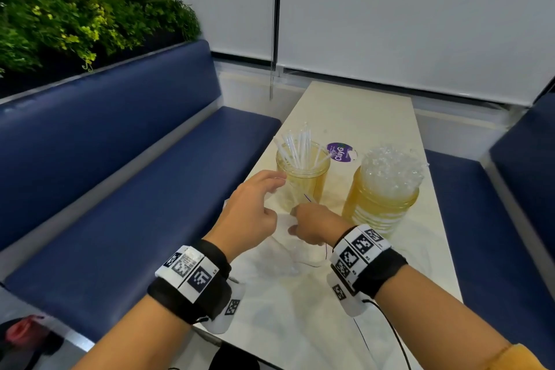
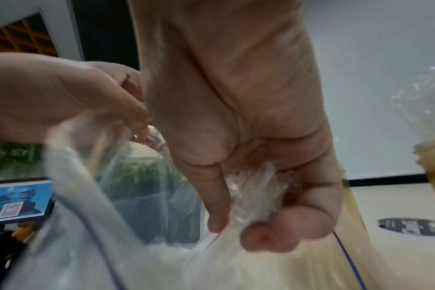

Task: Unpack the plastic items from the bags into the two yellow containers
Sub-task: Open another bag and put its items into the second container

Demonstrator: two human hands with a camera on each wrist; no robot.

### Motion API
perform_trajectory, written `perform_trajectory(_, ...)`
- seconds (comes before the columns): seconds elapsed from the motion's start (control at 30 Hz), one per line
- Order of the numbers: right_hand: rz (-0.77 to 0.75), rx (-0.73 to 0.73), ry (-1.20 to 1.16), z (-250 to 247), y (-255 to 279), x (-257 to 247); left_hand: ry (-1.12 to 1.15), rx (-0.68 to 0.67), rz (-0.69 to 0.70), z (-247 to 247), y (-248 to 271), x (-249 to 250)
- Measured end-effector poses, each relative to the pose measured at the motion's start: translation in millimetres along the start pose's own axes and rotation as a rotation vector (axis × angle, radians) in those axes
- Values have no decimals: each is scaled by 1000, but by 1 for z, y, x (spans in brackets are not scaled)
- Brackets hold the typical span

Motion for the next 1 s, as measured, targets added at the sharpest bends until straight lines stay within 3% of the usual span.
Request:
perform_trajectory(0.13,-15,54,30,-22,18,-6,-61,-33,95,8,2,1)
perform_trajectory(0.27,-47,113,84,-49,43,-15,-40,-27,64,19,1,-1)
perform_trajectory(0.43,-107,183,42,-77,74,-22,46,125,56,32,-2,-6)
perform_trajectory(0.6,-236,347,-385,-90,79,-17,86,298,47,27,-9,-7)
perform_trajectory(0.73,-393,457,-774,-80,58,-12,55,325,-35,18,-19,-17)
perform_trajectory(0.87,-442,530,-864,-55,35,-30,145,362,-8,5,-20,-3)
perform_trajectory(1.0,-462,715,-943,-41,20,-51,346,293,-26,5,-13,1)
Point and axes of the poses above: each hand's wrist, its own y-axis away from the middle knuckle, its own z-axis out of the palm, x = y × z, the point moved 3 cm from there along -y, towards the middle knuckle, and after that the axes turned 1 degree about -x, right-handed, at the moved point
